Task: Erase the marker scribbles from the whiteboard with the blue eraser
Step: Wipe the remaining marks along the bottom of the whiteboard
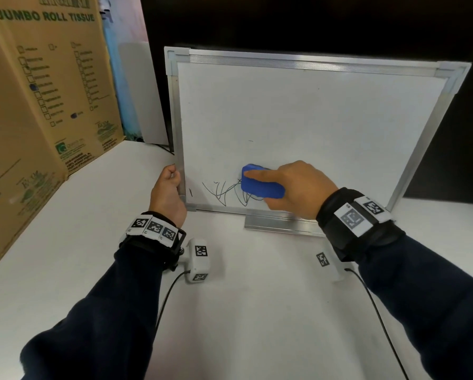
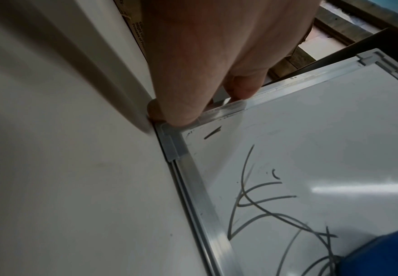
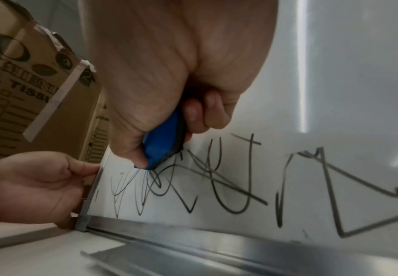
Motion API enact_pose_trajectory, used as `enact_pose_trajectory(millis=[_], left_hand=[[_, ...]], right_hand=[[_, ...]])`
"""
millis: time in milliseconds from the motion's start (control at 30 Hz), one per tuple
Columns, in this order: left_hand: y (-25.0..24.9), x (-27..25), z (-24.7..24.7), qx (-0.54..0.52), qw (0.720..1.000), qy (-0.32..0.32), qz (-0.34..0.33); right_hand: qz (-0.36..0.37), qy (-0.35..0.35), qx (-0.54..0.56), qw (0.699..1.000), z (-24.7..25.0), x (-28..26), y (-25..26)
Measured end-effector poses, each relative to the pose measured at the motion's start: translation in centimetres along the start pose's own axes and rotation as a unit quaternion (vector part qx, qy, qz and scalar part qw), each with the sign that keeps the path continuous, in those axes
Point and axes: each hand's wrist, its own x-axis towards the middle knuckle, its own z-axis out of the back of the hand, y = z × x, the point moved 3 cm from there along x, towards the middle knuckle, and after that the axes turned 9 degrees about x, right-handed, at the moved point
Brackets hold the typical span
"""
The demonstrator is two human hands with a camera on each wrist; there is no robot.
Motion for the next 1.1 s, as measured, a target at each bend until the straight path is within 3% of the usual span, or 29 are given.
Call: enact_pose_trajectory(millis=[167, 333, 700, 1100], left_hand=[[0.2, 0.2, 0.2, 0.013, 1.000, 0.002, -0.006], [0.3, 0.3, 0.2, 0.021, 1.000, -0.003, -0.006], [0.1, -0.1, -0.1, 0.006, 1.000, -0.002, -0.013], [0.1, -0.1, 0.0, 0.036, 0.999, -0.025, -0.009]], right_hand=[[0.013, 0.048, -0.003, 0.999, -0.3, -1.0, -0.2], [0.011, 0.000, -0.019, 1.000, 0.4, -1.4, -1.2], [0.042, 0.034, -0.022, 0.998, -1.2, 2.3, 3.0], [-0.029, 0.018, -0.002, 0.999, 1.7, -4.4, -4.2]])
